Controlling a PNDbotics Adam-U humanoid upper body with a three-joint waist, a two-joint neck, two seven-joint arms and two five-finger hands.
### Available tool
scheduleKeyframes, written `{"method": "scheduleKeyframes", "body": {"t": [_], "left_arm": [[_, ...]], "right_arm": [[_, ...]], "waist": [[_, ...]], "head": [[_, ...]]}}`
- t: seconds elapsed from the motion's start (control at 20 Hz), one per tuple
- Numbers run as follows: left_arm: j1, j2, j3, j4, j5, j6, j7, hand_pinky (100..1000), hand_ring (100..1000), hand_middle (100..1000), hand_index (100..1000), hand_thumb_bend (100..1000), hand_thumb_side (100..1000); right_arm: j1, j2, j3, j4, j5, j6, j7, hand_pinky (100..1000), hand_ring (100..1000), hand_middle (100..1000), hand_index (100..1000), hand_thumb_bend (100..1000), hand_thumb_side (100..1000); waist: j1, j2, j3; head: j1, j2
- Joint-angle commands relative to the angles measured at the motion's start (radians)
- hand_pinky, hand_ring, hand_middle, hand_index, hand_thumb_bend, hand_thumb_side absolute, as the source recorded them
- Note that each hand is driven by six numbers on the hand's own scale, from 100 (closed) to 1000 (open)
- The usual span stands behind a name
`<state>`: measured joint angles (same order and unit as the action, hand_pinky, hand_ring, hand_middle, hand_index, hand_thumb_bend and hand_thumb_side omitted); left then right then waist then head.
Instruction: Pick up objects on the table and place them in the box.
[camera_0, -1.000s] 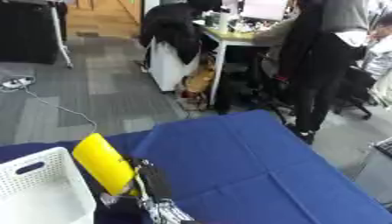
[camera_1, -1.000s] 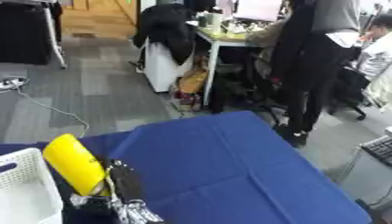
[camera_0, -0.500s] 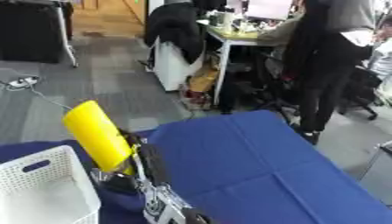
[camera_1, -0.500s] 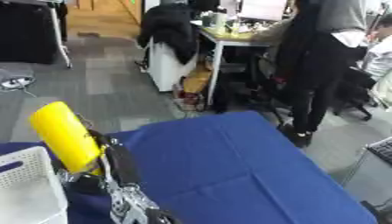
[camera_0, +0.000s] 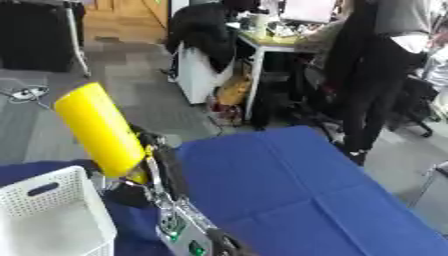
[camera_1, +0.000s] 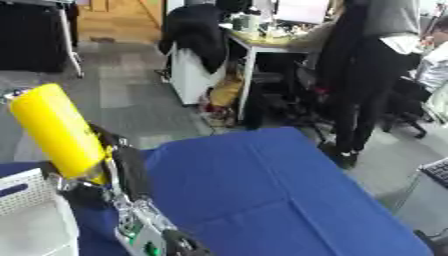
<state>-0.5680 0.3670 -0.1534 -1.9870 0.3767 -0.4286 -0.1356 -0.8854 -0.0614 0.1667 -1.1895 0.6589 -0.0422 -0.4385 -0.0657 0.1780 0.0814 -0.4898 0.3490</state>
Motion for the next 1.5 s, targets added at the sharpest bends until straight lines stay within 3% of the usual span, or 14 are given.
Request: {"method": "scheduleKeyframes", "body": {"t": [0.05, 0.55, 1.0, 1.5], "left_arm": [[-0.015, 0.021, 0.013, -0.013, -0.003, -0.008, 0.006, 685, 603, 881, 892, 278, 854], [-0.026, 0.017, 0.029, -0.013, -0.064, -0.020, 0.046, 691, 611, 876, 888, 295, 833], [-0.034, 0.010, 0.087, -0.013, -0.141, -0.058, 0.160, 699, 627, 857, 882, 353, 795], [-0.046, 0.002, 0.085, -0.013, -0.168, -0.049, 0.191, 698, 625, 858, 882, 351, 799]], "right_arm": [[-0.010, -0.005, 0.020, -0.060, -0.021, -0.004, 0.025, 100, 100, 100, 364, 100, 501], [0.006, 0.012, 0.082, -0.141, -0.121, -0.028, 0.118, 100, 100, 100, 374, 100, 513], [0.023, 0.016, 0.106, -0.134, -0.234, -0.083, 0.202, 100, 100, 100, 384, 100, 539], [0.027, 0.027, 0.113, -0.084, -0.214, -0.122, 0.231, 100, 100, 100, 387, 100, 536]], "waist": [[0.005, -0.017, -0.001], [-0.003, -0.019, 0.007], [-0.006, -0.018, 0.012], [-0.013, -0.012, 0.025]], "head": [[0.023, 0.001], [0.102, 0.018], [0.096, 0.018], [0.106, 0.006]]}}
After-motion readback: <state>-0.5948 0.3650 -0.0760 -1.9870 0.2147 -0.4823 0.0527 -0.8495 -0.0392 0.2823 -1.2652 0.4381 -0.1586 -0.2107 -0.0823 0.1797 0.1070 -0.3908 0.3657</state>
